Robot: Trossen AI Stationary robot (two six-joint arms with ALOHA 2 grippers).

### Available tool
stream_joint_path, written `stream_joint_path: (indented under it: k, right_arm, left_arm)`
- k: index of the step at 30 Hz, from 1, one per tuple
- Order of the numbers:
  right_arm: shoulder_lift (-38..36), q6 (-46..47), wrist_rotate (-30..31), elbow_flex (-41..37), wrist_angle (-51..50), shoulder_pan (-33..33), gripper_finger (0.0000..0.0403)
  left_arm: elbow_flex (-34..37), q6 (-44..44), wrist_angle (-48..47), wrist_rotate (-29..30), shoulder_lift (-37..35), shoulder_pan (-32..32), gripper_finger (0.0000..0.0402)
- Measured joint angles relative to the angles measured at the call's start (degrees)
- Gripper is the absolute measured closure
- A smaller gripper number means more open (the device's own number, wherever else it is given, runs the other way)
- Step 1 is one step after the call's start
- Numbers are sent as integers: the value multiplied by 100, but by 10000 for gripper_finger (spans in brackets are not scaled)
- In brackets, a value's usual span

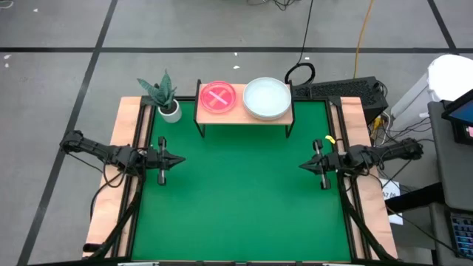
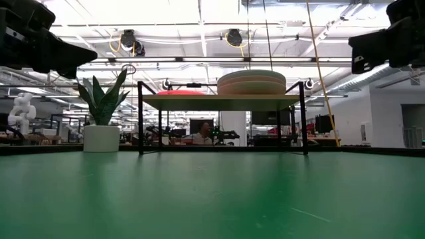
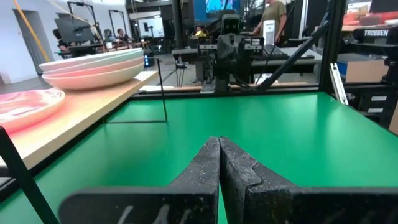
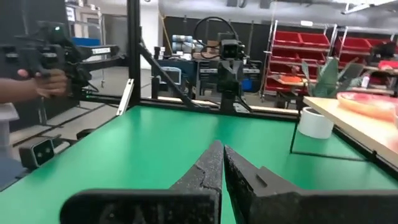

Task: Place and stack plates onto a shelf
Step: Return to Home Position

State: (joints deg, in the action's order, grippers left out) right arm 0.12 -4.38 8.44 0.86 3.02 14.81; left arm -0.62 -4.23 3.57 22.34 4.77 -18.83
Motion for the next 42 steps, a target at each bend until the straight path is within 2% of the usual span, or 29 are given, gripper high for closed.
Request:
stream_joint_path:
  k: [7, 13, 25, 32, 42]
  right_arm:
    - [4, 89, -822, 0, -103, -751, 403]
    - [4, -276, -1148, 0, -102, -1084, 403]
    - [4, -234, -1149, 0, -152, -1253, 403]
    - [4, -232, -1149, 0, -148, -1253, 403]
    - [4, -230, -1151, 0, -123, -1253, 403]
  left_arm:
    - [-1, 127, -2, 20, 3, 0, 401]
    - [-1, 178, -4, 20, 3, 0, 401]
    - [0, -128, -9, -42, 3, 6, 400]
    - [-1, -318, -4, -77, 3, 279, 400]
    - [7, -481, 50, -802, 3, 981, 400]
